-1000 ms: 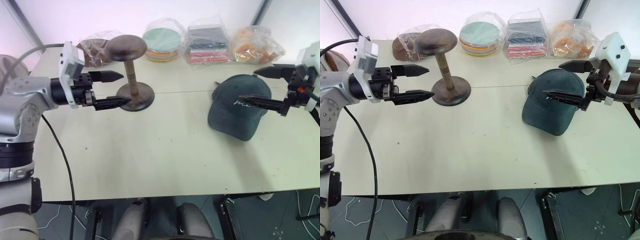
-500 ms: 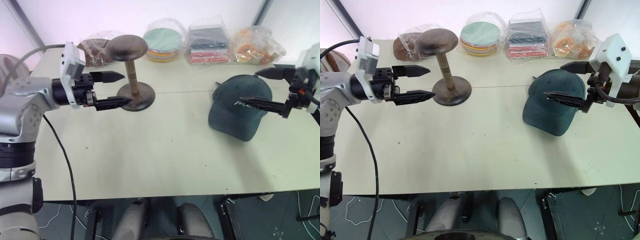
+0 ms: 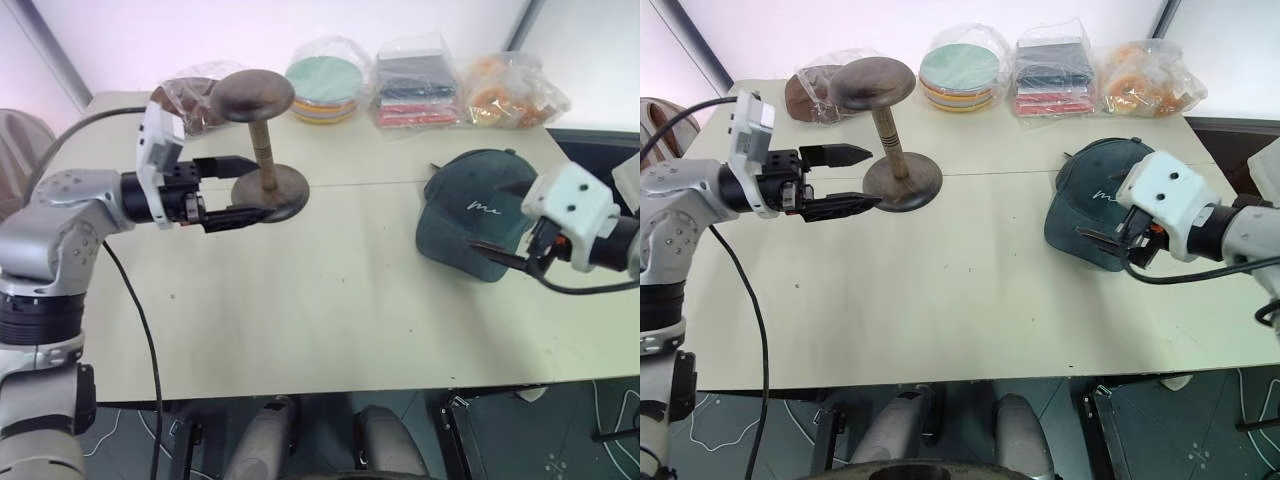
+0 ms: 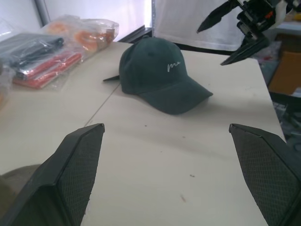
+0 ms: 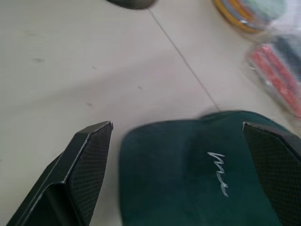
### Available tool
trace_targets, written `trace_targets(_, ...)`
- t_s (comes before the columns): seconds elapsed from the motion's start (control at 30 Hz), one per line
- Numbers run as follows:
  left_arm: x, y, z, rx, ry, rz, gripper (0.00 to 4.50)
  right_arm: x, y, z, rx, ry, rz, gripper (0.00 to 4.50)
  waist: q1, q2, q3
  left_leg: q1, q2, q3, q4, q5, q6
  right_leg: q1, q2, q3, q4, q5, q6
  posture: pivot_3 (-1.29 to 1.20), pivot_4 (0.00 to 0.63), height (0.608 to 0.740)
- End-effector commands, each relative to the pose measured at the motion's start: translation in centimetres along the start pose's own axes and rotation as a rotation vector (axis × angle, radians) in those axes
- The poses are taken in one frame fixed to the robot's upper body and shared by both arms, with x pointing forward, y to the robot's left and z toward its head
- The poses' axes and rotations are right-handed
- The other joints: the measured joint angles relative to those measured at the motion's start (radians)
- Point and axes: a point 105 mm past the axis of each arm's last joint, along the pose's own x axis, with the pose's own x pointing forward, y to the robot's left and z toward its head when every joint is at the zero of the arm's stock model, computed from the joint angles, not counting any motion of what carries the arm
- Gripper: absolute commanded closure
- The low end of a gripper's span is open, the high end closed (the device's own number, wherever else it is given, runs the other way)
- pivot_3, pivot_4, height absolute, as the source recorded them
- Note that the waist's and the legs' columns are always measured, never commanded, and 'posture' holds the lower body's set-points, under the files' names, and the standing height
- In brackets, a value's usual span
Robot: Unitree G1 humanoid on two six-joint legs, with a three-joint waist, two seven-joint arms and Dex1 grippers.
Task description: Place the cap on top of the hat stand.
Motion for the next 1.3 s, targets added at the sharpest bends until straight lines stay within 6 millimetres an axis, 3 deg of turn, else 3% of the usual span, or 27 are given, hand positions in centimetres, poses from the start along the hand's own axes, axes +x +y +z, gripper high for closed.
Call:
trace_targets(0.03,0.2,-0.6,0.6,0.019,-0.023,-0.012,0.00,-0.7,0.0,1.5,-0.103,-0.055,-0.135,0.02,0.000,0.000,0.000,0.000,0.000,0.000,0.000,0.000,0.000,0.000,0.000,0.000,0.000,0.000,0.000,0.00,0.150,0.740)
trace_targets(0.27,0.4,-1.1,-0.3,-0.019,-0.014,-0.025,0.00,-1.5,2.6,0.6,-0.129,-0.047,-0.244,0.02,0.004,-0.001,-0.001,0.000,0.000,-0.001,0.001,0.000,0.000,0.001,0.000,-0.001,0.000,0.000,0.000,0.00,0.150,0.740)
trace_targets(0.6,0.4,-1.5,-0.6,-0.036,0.007,-0.023,0.00,-2.5,4.8,-2.9,-0.249,0.023,-0.412,0.02,0.002,-0.001,-0.001,0.001,0.000,-0.001,0.001,0.001,-0.001,0.001,0.001,-0.001,0.001,0.000,0.000,0.00,0.150,0.740)
trace_targets(0.93,-0.1,-1.7,-0.4,-0.022,0.033,0.005,0.00,-1.4,8.2,-6.8,-0.172,0.067,-0.349,0.02,0.002,-0.002,-0.002,0.002,0.000,-0.001,0.001,0.001,-0.001,0.002,0.001,0.000,0.001,0.000,0.000,0.00,0.150,0.740)
trace_targets(1.3,-1.4,-2.0,0.1,-0.003,0.047,0.067,0.00,0.9,8.0,-10.7,-0.200,0.127,-0.323,0.02,0.002,-0.002,-0.002,0.003,0.000,-0.001,0.000,0.001,-0.002,0.003,0.001,0.000,0.001,0.000,0.000,0.00,0.150,0.740)
